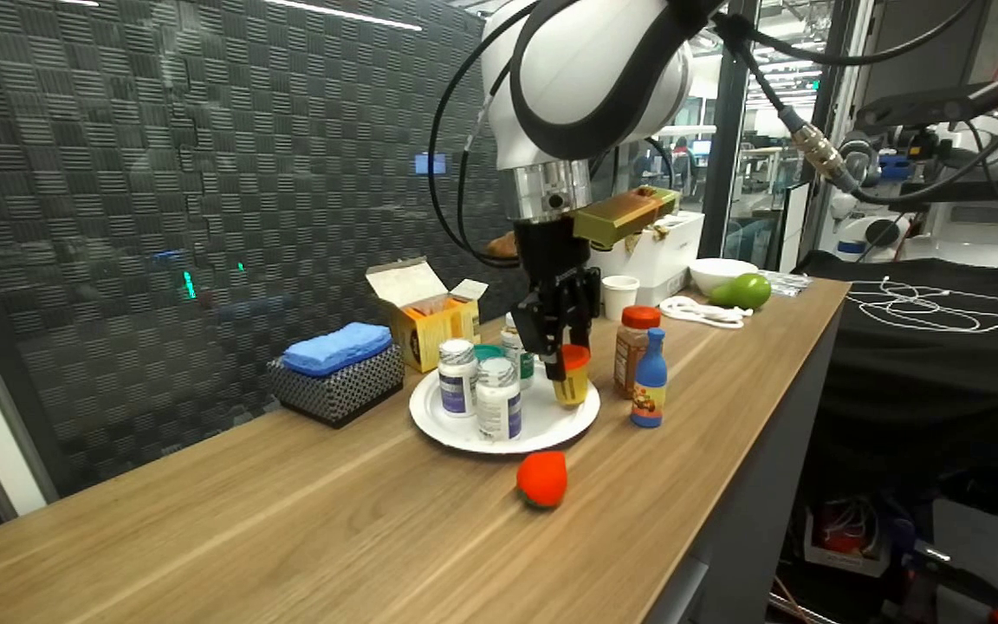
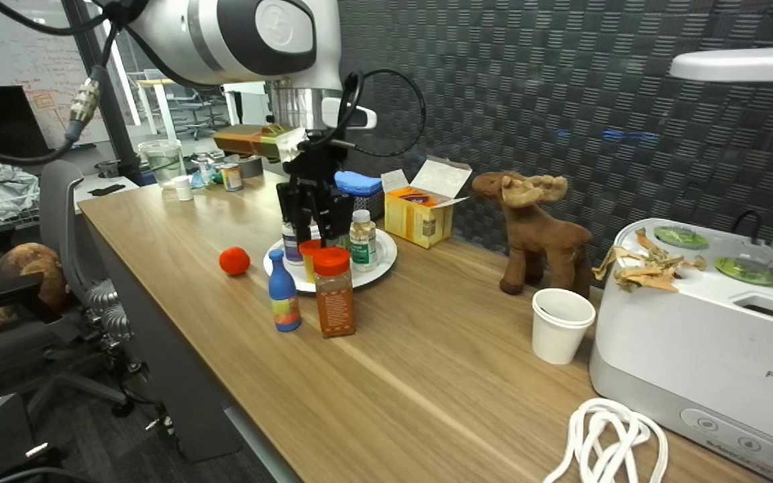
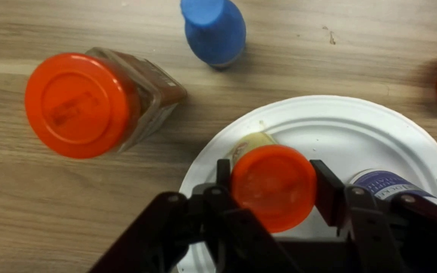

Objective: Put the bottles on the tray

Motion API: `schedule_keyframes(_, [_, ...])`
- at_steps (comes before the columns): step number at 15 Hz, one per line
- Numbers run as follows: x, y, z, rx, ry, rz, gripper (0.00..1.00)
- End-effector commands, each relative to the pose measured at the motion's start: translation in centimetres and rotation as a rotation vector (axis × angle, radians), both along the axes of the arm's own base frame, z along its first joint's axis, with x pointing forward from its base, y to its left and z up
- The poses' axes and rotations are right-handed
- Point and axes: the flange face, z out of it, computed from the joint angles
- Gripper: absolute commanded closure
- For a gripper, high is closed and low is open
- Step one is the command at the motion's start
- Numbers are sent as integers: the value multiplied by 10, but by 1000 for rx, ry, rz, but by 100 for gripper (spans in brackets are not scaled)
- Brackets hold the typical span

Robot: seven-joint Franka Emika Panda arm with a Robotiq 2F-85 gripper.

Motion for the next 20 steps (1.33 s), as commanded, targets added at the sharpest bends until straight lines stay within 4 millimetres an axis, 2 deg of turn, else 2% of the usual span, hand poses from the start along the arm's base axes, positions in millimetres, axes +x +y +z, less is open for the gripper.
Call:
schedule_keyframes(1, [9, -3, 2, 23, -25, 4, 71])
schedule_keyframes(8, [21, -10, -3, 59, -54, -31, 71])
schedule_keyframes(14, [30, -15, 1, 56, -100, -48, 71])
schedule_keyframes(20, [28, -13, 3, 57, -122, -29, 71])
